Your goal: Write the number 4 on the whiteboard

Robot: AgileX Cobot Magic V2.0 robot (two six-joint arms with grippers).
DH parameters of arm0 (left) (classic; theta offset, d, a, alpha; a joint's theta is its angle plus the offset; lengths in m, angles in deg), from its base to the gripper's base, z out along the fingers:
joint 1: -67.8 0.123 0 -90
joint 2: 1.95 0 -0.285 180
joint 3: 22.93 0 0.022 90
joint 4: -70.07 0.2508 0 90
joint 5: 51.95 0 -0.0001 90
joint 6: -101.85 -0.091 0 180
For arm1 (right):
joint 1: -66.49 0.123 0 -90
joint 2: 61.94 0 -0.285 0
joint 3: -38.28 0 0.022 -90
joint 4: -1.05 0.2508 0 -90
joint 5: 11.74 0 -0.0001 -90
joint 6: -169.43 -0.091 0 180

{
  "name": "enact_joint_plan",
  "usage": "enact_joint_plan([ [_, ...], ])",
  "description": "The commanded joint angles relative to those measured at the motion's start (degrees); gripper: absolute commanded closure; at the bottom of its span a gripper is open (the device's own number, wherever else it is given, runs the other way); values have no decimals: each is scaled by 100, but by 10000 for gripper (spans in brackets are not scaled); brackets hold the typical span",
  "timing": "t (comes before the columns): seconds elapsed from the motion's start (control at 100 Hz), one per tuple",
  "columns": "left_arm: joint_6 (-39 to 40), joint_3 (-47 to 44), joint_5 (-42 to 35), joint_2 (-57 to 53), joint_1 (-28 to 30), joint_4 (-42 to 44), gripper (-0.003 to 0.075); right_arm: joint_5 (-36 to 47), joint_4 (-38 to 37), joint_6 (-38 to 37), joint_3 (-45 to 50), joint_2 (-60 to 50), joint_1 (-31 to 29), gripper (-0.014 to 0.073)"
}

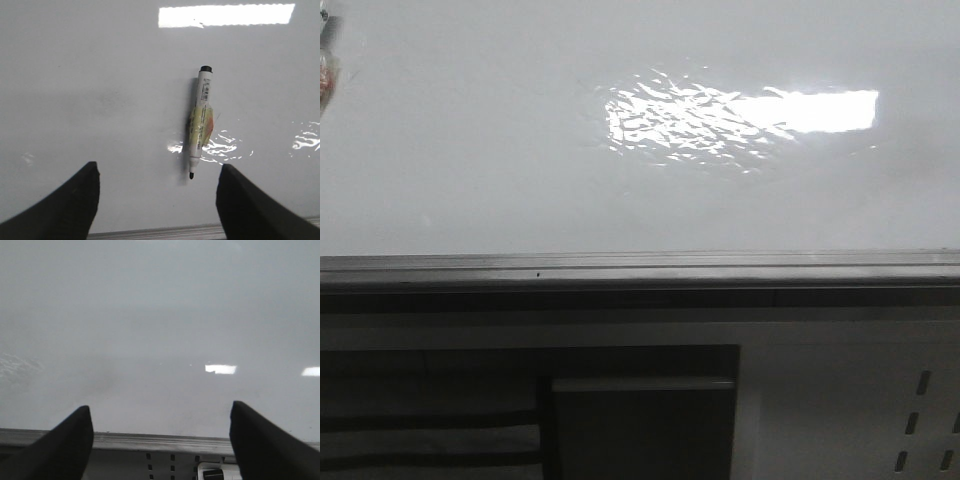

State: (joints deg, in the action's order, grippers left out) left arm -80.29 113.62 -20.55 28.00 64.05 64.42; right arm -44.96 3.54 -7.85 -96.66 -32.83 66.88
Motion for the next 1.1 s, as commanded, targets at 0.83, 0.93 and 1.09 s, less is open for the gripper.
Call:
enact_joint_plan([
  [0.83, -766, 147, -3179, 3827, -1140, -78, 279, 482, 4, 28, -145, 94, -35, 84],
  [0.93, -766, 147, -3399, 4086, -1115, -78, 279, 461, 4, 28, -145, 94, -35, 84],
  [1.09, -766, 147, -3525, 4327, -1115, -78, 281, 440, 4, 28, -145, 94, -35, 84],
])
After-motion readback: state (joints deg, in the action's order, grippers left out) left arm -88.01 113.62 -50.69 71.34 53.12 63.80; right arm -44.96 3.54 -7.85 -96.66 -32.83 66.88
